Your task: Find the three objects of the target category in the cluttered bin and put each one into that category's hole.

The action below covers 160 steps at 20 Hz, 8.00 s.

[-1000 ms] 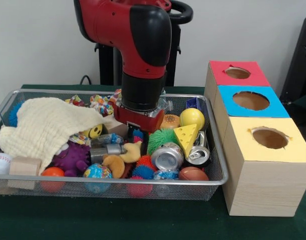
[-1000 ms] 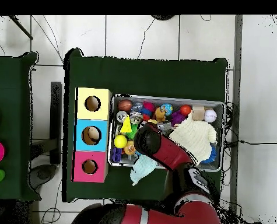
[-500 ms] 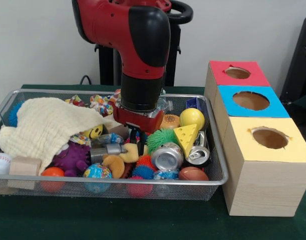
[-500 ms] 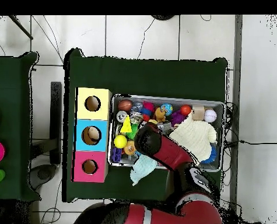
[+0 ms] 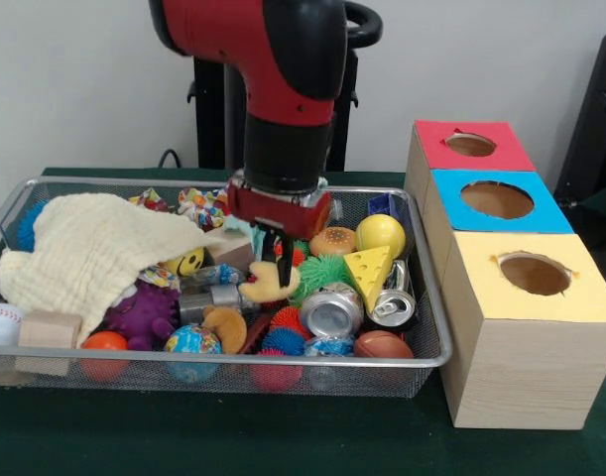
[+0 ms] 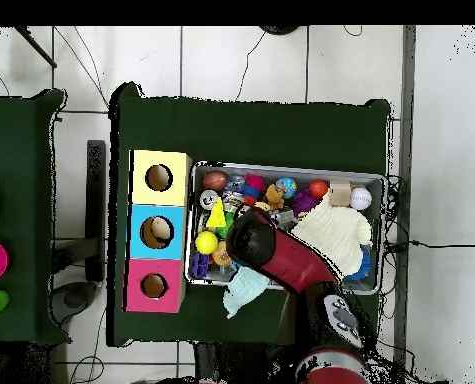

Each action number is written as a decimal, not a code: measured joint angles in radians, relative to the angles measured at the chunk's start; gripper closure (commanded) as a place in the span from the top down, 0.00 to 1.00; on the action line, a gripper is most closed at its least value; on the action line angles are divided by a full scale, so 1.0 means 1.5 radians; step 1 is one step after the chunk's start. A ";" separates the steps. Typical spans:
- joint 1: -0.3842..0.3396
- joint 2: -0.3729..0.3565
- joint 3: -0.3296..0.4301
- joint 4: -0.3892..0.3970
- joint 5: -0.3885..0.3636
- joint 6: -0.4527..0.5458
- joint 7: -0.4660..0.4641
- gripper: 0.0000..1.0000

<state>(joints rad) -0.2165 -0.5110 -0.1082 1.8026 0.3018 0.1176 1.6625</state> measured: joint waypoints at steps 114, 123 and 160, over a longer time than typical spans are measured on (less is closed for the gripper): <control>0.508 -0.144 -0.206 0.242 0.198 0.029 0.311 0.00; 0.520 -0.142 -0.213 0.235 0.203 0.035 0.312 0.00; 0.543 -0.105 -0.231 0.130 0.244 0.091 0.315 0.00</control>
<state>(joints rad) 0.5980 -0.6688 -0.4553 1.9976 0.6674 0.2543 2.1345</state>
